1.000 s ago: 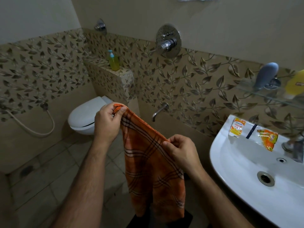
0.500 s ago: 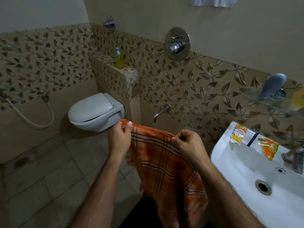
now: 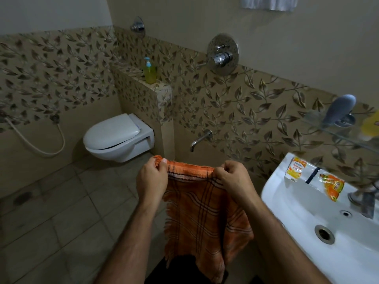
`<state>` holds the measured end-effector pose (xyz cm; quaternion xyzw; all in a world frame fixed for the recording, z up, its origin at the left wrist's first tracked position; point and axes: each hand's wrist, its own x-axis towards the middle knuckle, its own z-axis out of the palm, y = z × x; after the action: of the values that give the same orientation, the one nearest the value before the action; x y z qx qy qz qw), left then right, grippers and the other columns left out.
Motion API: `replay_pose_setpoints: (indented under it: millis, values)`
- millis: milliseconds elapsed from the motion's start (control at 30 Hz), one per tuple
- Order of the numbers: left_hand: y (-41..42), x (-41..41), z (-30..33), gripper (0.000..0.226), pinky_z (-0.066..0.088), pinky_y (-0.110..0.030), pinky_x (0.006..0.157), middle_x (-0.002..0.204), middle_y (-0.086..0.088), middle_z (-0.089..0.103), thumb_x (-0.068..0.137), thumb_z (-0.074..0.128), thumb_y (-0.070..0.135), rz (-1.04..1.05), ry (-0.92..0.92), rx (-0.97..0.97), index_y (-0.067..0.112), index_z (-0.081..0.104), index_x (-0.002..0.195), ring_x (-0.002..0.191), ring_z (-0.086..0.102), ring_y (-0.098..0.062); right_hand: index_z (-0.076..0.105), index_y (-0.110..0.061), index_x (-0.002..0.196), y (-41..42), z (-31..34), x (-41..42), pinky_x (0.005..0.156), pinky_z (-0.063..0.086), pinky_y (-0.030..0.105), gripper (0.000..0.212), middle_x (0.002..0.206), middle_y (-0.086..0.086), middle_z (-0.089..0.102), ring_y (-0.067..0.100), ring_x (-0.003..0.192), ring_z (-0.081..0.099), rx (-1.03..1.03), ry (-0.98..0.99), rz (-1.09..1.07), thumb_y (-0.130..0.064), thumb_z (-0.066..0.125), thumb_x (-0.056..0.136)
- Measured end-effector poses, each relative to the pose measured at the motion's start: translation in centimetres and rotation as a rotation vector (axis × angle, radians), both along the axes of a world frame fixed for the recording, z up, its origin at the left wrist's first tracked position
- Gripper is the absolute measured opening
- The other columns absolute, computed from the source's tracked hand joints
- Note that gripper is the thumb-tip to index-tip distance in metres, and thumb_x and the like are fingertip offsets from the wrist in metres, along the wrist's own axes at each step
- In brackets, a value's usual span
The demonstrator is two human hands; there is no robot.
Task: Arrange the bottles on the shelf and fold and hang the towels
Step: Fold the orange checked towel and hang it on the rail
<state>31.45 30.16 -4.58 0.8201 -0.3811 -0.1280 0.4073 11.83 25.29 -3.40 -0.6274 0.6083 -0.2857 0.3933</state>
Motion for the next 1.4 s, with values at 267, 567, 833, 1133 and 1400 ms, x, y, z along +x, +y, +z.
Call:
replay_pose_setpoints:
  millis: [267,567,833,1133,1400]
  values:
    - [0.7,-2.6,0.9,0.017,0.029,-0.011,0.055,0.081,0.010,0.061,0.094,0.059,0.030,-0.185,-0.017,-0.060,0.018,0.070,0.097,0.077,0.057,-0.009,0.057,-0.018,0.077,0.3,0.1,1.1,0.060,0.046,0.036,0.022,0.071,-0.004,0.059,0.012,0.067,0.056,-0.248,0.206,0.027,-0.032,0.054,0.093]
    - [-0.8,-2.7,0.3,0.062,0.045,-0.032,0.104,0.139,0.006,0.056,0.086,0.066,0.026,-0.561,0.130,0.024,0.047,0.042,0.140,0.125,0.053,-0.011,0.057,-0.011,0.078,0.7,0.5,1.6,0.061,0.042,0.035,0.022,0.069,0.001,0.059,0.016,0.066,0.055,-0.366,0.181,0.254,-0.026,0.058,0.093]
    - [-2.0,-2.0,0.6,0.033,0.053,-0.032,0.092,0.111,0.008,0.069,0.089,0.065,0.020,-0.655,0.298,0.063,0.044,0.066,0.110,0.104,0.064,-0.010,0.058,-0.014,0.078,0.6,0.0,0.9,0.059,0.042,0.031,0.021,0.070,-0.001,0.059,0.013,0.067,0.054,-0.360,0.130,0.336,-0.029,0.061,0.093]
    - [-1.3,-3.8,1.7,0.017,0.043,-0.012,0.063,0.085,0.014,0.068,0.091,0.061,0.017,-0.575,0.093,0.023,0.031,0.070,0.088,0.080,0.061,0.002,0.061,-0.018,0.079,0.7,0.3,0.2,0.059,0.044,0.028,0.017,0.073,-0.002,0.062,0.010,0.070,0.058,-0.317,0.103,0.323,-0.030,0.064,0.091]
    - [-0.7,-4.5,5.1,0.020,0.040,-0.003,0.066,0.102,0.010,0.063,0.094,0.056,0.012,-0.447,-0.150,-0.189,0.027,0.068,0.101,0.087,0.055,0.003,0.062,-0.010,0.103,0.0,0.7,-0.8,0.082,0.057,0.045,0.033,0.105,0.017,0.070,0.029,0.090,0.070,0.307,-0.271,0.440,-0.022,0.080,0.078]
